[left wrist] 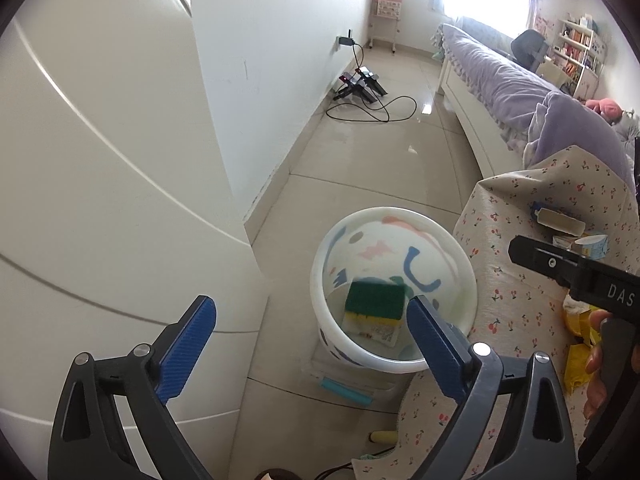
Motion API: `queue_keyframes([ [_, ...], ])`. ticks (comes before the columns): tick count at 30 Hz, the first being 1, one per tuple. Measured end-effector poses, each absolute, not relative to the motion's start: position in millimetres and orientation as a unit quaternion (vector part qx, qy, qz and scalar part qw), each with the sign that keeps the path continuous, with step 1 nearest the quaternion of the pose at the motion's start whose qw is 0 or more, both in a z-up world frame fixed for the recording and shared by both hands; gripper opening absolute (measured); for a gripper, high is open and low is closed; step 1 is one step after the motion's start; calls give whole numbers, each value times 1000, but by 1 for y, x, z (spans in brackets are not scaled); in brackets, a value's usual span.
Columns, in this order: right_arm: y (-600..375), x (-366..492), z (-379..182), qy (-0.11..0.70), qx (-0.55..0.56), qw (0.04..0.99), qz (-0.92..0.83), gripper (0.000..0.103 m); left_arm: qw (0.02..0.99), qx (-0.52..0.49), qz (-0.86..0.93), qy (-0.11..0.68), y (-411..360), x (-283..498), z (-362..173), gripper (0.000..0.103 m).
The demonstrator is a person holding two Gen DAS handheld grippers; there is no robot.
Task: Collect trash
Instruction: 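Drop the wrapper and the sponge into the white wastebasket with both tools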
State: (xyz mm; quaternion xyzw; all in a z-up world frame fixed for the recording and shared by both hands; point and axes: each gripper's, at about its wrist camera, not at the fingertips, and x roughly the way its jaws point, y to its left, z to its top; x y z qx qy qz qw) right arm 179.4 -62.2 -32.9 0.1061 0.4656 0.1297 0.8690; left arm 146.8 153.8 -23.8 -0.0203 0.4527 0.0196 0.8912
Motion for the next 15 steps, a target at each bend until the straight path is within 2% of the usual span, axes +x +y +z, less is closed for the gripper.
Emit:
queue_keyframes([
  [15,-107,139,-11,476,77,870,105,99,881,-23,-27,472,112,142,-13,103],
])
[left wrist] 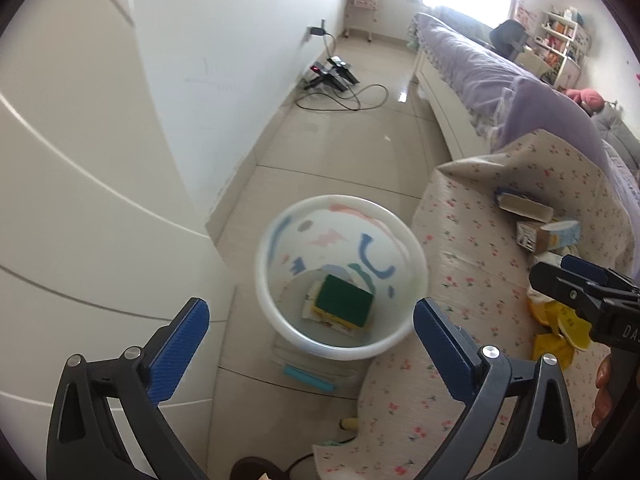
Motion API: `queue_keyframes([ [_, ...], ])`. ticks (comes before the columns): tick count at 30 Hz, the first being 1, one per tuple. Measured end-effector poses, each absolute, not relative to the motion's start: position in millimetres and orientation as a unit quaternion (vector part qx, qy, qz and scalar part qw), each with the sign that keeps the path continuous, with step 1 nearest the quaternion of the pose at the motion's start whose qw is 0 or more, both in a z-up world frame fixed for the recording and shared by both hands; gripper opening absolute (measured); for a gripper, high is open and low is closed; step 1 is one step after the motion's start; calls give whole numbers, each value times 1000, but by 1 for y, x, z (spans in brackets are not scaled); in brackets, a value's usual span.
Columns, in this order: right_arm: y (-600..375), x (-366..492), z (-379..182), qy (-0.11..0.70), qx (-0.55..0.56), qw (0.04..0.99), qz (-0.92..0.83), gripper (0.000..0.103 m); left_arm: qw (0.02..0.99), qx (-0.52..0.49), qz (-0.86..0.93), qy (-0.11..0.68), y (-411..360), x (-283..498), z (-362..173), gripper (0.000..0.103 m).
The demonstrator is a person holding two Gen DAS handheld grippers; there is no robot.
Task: Collect trash
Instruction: 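Drop the wrapper and the sponge into the white wastebasket with both tools, then grasp the yellow paper cup with the right tool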
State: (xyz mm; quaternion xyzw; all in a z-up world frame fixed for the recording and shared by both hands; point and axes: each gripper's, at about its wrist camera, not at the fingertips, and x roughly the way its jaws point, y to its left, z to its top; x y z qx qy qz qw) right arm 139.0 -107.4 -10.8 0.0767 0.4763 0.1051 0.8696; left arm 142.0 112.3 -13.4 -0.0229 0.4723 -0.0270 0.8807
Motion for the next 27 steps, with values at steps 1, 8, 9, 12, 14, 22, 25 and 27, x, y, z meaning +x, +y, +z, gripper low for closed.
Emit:
queue_keyframes([
  [1,-112,135,-10,477,76,869,103,99,880,-22,-31,474,108,141,-13,103],
  [8,-154,112,-3,477,71,873,79,99,871,-27,-57,488,83,137,-13,103],
  [9,-160,109,-3,476,69,873,74,99,870,-27,-60,489,79,137,-13,103],
  [12,-179,102,-4,477,68,874,61,99,868,-26,-70,492,69,136,-12,103],
  [14,-193,98,-5,479,69,874,51,99,865,-22,-75,495,63,136,-13,103],
  [22,-238,89,-26,503,56,863,13,99,860,-13,-89,502,46,136,-17,103],
  [25,-247,91,-39,521,53,852,5,99,858,-10,-90,506,41,136,-20,103],
  [27,-251,92,-47,532,53,845,4,99,857,-8,-91,508,37,136,-22,103],
])
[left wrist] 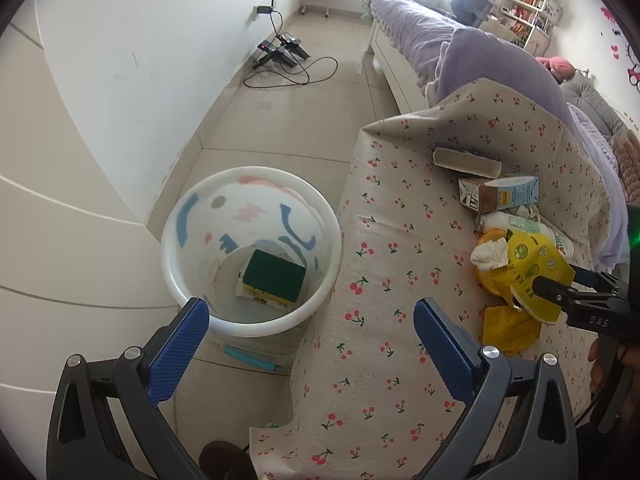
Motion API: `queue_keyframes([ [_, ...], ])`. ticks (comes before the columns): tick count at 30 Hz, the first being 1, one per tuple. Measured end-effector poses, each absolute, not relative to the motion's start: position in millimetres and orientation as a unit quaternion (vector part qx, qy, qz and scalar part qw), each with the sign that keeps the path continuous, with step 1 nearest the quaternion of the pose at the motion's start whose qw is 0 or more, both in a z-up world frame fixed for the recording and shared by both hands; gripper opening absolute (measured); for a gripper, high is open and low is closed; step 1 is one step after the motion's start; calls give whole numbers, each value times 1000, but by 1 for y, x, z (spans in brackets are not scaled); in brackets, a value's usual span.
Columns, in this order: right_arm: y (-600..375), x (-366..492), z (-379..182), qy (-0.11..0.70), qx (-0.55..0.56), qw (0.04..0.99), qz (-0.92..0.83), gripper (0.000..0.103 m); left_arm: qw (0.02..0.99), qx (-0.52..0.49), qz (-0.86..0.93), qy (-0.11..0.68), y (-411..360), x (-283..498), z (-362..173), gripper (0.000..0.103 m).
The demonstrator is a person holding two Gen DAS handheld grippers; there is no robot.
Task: Collect trash
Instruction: 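Grasp the yellow paper cup with the right tool, then grasp a white tissue with the left tool while the right tool holds the cup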
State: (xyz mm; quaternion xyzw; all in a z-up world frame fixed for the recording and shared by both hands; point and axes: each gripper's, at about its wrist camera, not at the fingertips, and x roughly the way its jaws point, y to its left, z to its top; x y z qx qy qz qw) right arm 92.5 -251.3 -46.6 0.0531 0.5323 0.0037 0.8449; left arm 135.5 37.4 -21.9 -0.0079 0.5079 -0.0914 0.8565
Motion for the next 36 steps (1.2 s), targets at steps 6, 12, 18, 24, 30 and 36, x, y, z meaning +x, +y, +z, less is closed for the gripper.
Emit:
queue_keyframes([
  [6,-254,96,-59,552,61,831,16,99,853,-4,-97,512,28,135,-26,103],
  [12,-257,96,-61,557,70,827,26,81,848,1,-108,520,14,136,-30,103],
  [18,-265,85,-54,546,75,833,41,64,844,3,-123,522,-5,136,-30,103],
  [24,-282,66,-38,523,91,846,45,60,842,1,-145,520,-33,137,-30,103],
  [30,-310,44,-16,487,126,863,41,60,840,10,-160,519,-63,137,-35,103],
  [36,-343,29,-7,468,147,871,8,60,843,25,-177,507,-97,141,-44,90],
])
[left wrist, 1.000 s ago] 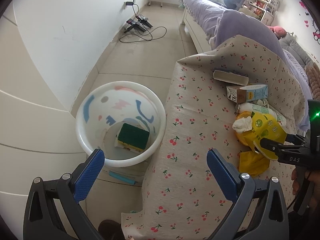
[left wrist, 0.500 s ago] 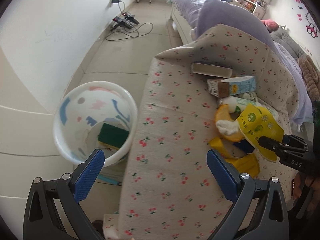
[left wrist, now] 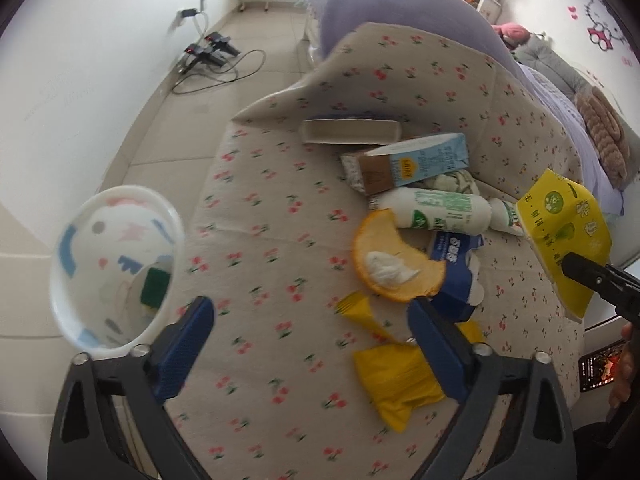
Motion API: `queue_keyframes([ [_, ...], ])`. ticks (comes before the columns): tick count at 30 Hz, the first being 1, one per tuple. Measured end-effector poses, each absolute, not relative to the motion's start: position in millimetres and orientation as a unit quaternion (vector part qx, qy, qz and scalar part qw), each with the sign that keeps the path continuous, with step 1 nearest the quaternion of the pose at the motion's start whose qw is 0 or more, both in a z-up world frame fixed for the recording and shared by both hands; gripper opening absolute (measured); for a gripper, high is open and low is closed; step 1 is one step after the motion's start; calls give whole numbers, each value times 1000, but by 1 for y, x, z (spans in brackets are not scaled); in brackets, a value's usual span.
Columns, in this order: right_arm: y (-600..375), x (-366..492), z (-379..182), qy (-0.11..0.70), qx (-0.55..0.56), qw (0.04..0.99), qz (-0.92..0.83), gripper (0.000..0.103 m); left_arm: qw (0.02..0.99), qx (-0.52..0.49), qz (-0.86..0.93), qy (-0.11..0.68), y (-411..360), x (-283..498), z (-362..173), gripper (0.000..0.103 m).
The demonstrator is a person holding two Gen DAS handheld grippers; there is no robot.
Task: Collect trash
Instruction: 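Grasp a white tissue with the left tool while the right tool holds the cup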
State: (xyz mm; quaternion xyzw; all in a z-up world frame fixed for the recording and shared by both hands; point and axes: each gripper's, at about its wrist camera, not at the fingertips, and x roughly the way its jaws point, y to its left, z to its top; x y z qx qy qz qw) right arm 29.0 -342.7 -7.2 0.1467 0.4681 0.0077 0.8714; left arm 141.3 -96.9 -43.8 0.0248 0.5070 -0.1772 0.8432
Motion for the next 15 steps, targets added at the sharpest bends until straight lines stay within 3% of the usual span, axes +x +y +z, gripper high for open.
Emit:
queue_keyframes([
  [2,-351,27,-9,470,150,870,-3,60,846,25,-185,500,-107,145,-46,82],
  [4,-358,25,-12,473,152,868,-11,60,847,14,-196,494,-112,149,-47,67],
  [6,-365,23,-15,476,151,866,-17,60,846,-5,-215,488,-118,152,-47,42],
  [9,-372,19,-20,480,154,863,-21,60,839,-15,-246,485,-131,155,-46,36],
  [15,-378,18,-25,484,162,860,-24,61,822,10,-238,518,-154,160,-69,35],
])
